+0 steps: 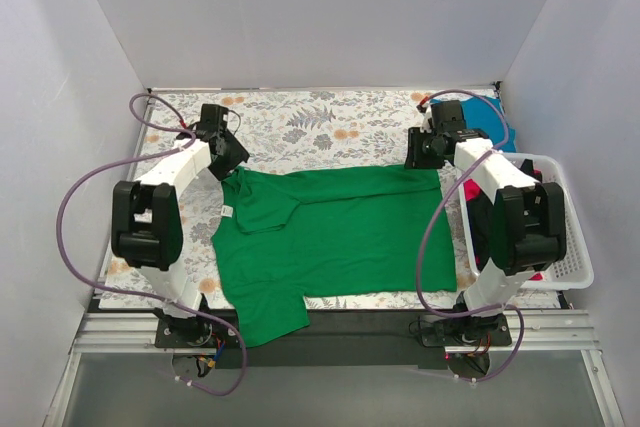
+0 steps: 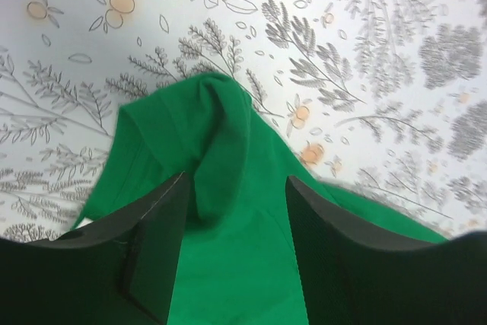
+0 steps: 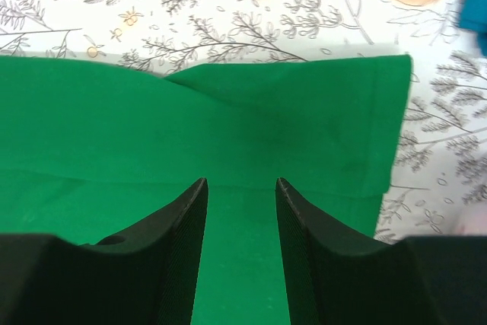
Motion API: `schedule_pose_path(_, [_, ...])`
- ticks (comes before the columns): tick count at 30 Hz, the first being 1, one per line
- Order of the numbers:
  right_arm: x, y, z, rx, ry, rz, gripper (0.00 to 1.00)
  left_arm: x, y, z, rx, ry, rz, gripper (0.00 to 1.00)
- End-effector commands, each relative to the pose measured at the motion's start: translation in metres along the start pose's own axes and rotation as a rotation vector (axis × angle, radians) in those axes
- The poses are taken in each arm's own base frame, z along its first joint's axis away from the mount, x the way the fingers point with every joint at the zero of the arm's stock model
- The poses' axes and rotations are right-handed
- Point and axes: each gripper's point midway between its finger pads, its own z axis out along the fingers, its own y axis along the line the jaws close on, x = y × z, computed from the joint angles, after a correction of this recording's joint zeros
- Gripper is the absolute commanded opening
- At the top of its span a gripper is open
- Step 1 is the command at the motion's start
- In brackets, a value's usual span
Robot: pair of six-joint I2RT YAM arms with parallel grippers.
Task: Fold and stack the t-shirts
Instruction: Fold the tshirt
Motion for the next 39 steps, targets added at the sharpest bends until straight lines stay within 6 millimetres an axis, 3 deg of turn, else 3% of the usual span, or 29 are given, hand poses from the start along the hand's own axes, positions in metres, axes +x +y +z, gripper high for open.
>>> schedule_pose_path(1, [-0.017,0.016,0.004,-0.063,-0.036,-0.044,0.48,-0.022,-0.009,0.002,-0.013,-0.036,0.07,0.51])
schedule_pose_path(8, [-0.008,0.032,0.025,-0.106,0.008,-0.077,0.48,-0.026,-0.01,0.028,-0.065,-0.016,0.11,0.44])
schedule_pose_path(15, [-0.002,0.04,0.035,-0.13,0.029,-0.065,0.48,-0.015,-0.003,0.038,-0.097,0.031,0.121,0.39])
schedule_pose_path(19, [0.003,0.039,0.04,-0.131,0.04,-0.058,0.48,-0.013,-0.003,0.043,-0.097,0.044,0.127,0.37])
schedule_pose_path(26, [0.022,0.03,0.053,-0.103,0.073,-0.039,0.48,-0.014,0.002,0.05,-0.128,0.03,0.118,0.22])
schedule_pose_path(30, [0.035,0.023,0.058,-0.071,0.094,-0.027,0.48,-0.027,0.006,0.045,-0.144,-0.022,0.105,0.04])
schedule_pose_path(36, [0.052,0.01,0.064,-0.032,0.13,0.013,0.48,-0.057,0.019,0.029,-0.087,-0.102,-0.001,0.01])
schedule_pose_path(39, [0.056,0.004,0.066,-0.019,0.137,0.037,0.47,-0.059,0.026,0.024,-0.031,-0.113,-0.048,0.01])
